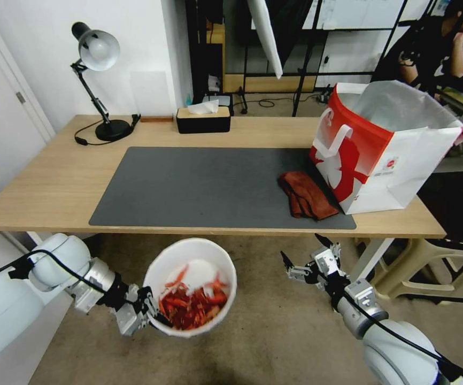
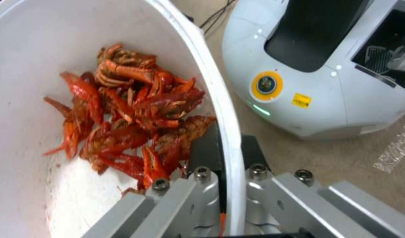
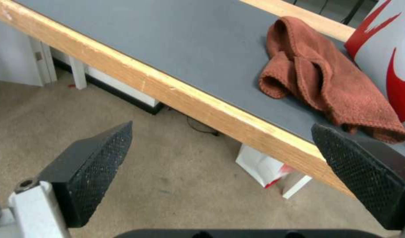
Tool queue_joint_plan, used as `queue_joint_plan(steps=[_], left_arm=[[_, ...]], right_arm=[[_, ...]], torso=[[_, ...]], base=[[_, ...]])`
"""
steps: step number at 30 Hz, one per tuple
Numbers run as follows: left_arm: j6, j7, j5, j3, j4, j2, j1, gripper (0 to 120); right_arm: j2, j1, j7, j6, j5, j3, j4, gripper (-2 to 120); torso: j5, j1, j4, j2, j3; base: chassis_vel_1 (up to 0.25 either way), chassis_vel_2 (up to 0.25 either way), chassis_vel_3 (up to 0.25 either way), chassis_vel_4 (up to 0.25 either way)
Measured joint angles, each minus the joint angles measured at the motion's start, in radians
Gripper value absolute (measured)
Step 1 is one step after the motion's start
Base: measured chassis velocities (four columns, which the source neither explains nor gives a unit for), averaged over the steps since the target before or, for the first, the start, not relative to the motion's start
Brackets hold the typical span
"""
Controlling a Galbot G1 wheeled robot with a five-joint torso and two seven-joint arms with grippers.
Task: Sweep shrimp from table into container with towel, then put container into takeout bag.
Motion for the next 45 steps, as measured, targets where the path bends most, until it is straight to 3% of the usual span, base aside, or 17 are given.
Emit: queue_joint_plan(steps=[6,10,15,17,18,19,21,26,29,30,33,34,38,40,42,43,45], left_arm=[[0.007,0.012,-0.065,-0.022,-0.046,0.049,-0.049,0],[0.054,0.0,-0.158,-0.031,-0.056,0.106,-0.136,0],[0.1,-0.027,-0.269,-0.006,-0.008,0.155,-0.271,0],[0.12,-0.045,-0.309,0.037,0.052,0.156,-0.356,0],[0.12,-0.045,-0.309,0.037,0.052,0.156,-0.356,0],[0.128,-0.052,-0.316,0.06,0.083,0.149,-0.398,0],[0.134,-0.058,-0.313,0.129,0.139,0.116,-0.494,0],[0.137,-0.059,-0.295,0.183,0.17,0.077,-0.57,0],[0.142,-0.059,-0.262,0.247,0.226,-0.007,-0.675,0],[0.142,-0.059,-0.262,0.247,0.226,-0.007,-0.675,0],[0.132,-0.049,-0.229,0.349,0.352,-0.147,-0.839,0],[0.132,-0.049,-0.229,0.349,0.352,-0.147,-0.839,0],[0.125,-0.05,-0.222,0.513,0.5,-0.276,-1.009,0],[0.125,-0.051,-0.222,0.53,0.517,-0.293,-1.031,0],[0.131,-0.052,-0.219,0.58,0.574,-0.355,-1.115,0],[0.131,-0.052,-0.219,0.58,0.574,-0.355,-1.115,0],[0.138,-0.053,-0.219,0.613,0.617,-0.408,-1.187,0]], right_arm=[[0.016,-0.008,0.0,0.003,-0.003,0.005,0.0,100],[0.026,-0.006,-0.002,0.007,-0.01,-0.003,-0.003,100],[0.033,-0.005,-0.011,0.011,-0.018,-0.009,-0.004,100],[0.039,-0.01,-0.017,0.013,-0.025,-0.01,0.003,100],[0.039,-0.01,-0.017,0.013,-0.025,-0.01,0.003,100],[0.042,-0.012,-0.019,0.014,-0.029,-0.01,0.006,100],[0.052,-0.016,-0.022,0.015,-0.037,-0.012,0.012,100],[0.059,-0.017,-0.023,0.015,-0.041,-0.012,0.019,100],[0.071,-0.02,-0.024,0.012,-0.046,-0.01,0.035,100],[0.071,-0.02,-0.024,0.012,-0.046,-0.01,0.035,100],[0.094,-0.036,-0.028,0.007,-0.057,-0.006,0.057,100],[0.094,-0.036,-0.028,0.007,-0.057,-0.006,0.057,100],[0.107,-0.051,-0.04,0.007,-0.076,-0.005,0.069,100],[0.107,-0.052,-0.043,0.007,-0.079,-0.005,0.071,100],[0.11,-0.055,-0.059,0.015,-0.107,-0.006,0.071,100],[0.11,-0.055,-0.059,0.015,-0.107,-0.006,0.071,100],[0.116,-0.065,-0.078,0.035,-0.143,-0.007,0.067,100]], torso=[[0.0002,0.0,-0.0001,0.0,0.0],[0.0002,0.0,-0.0003,0.0,0.0],[0.0002,0.0,-0.0002,0.0,0.0],[0.0003,0.0,0.0,0.0,0.0],[0.0003,0.0,0.0,0.0,0.0],[0.0002,0.0,0.0,0.0,0.0],[-0.0002,0.0,0.0,0.0,0.0],[0.0003,0.0,-0.0001,0.0,0.0],[0.0002,0.0,-0.0001,0.0,0.0],[0.0002,0.0,-0.0001,0.0,0.0],[0.0004,0.0,-0.0003,0.0,0.0],[0.0004,0.0,-0.0003,0.0,0.0],[0.0006,0.0,-0.0002,0.0,0.0],[0.0004,0.0,-0.0003,0.0,0.0],[0.0006,0.0,-0.0001,0.0,0.0],[0.0006,0.0,-0.0001,0.0,0.0],[0.0008,0.0,-0.0002,0.0,0.0]], base=[[0.0,0.0,0.0,0.0],[0.0,0.0,0.0,0.0],[0.0,0.0,0.0,0.0],[0.0,0.0,0.0,0.0],[0.0,0.0,0.0,0.0],[0.0,0.0,0.0,0.0],[0.0,0.0,0.0,0.0],[0.0,0.0,0.0,0.0],[0.0,0.0,0.0,0.0],[0.0,0.0,0.0,0.0],[0.0,0.0,0.0,0.0],[0.0,0.0,0.0,0.0],[0.0,0.0,0.0,0.0],[0.0,0.0,0.0,0.0],[0.0,0.0,0.0,0.0],[0.0,0.0,0.0,0.0],[0.0,0.0,0.0,0.0]])
